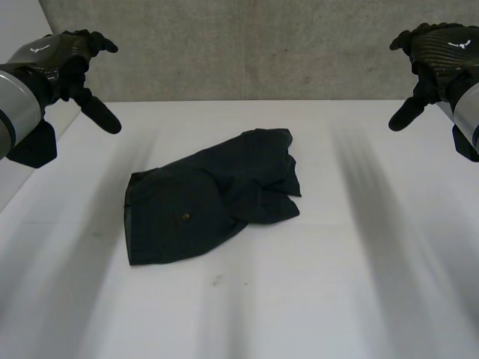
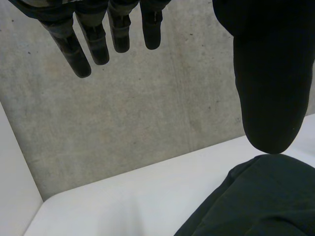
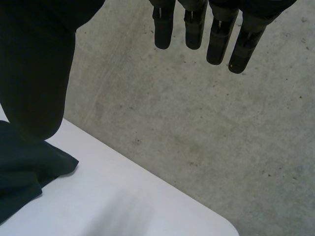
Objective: Fold the shorts.
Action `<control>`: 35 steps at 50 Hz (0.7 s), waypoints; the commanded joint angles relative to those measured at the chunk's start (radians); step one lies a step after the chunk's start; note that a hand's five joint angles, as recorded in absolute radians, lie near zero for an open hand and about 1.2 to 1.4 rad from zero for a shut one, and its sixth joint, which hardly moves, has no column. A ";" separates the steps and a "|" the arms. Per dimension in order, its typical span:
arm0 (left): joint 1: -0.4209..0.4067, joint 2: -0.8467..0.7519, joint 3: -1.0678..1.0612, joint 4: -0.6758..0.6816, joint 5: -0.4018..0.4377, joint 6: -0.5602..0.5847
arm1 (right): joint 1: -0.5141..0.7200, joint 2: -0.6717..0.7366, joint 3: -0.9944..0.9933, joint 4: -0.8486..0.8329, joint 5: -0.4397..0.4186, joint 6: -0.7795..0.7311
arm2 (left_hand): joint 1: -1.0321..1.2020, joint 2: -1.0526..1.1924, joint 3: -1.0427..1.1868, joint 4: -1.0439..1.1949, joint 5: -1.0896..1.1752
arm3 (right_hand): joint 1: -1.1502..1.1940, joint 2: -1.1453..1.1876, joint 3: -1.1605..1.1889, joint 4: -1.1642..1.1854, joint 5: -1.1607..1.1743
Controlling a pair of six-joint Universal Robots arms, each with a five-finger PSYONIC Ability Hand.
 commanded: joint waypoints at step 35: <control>-0.177 -0.009 -0.734 0.357 -0.198 0.327 | 0.212 0.531 -0.103 0.040 -0.239 0.067 | 0.265 0.272 0.256 0.263 0.251 | 0.052 0.035 0.039 0.022 0.015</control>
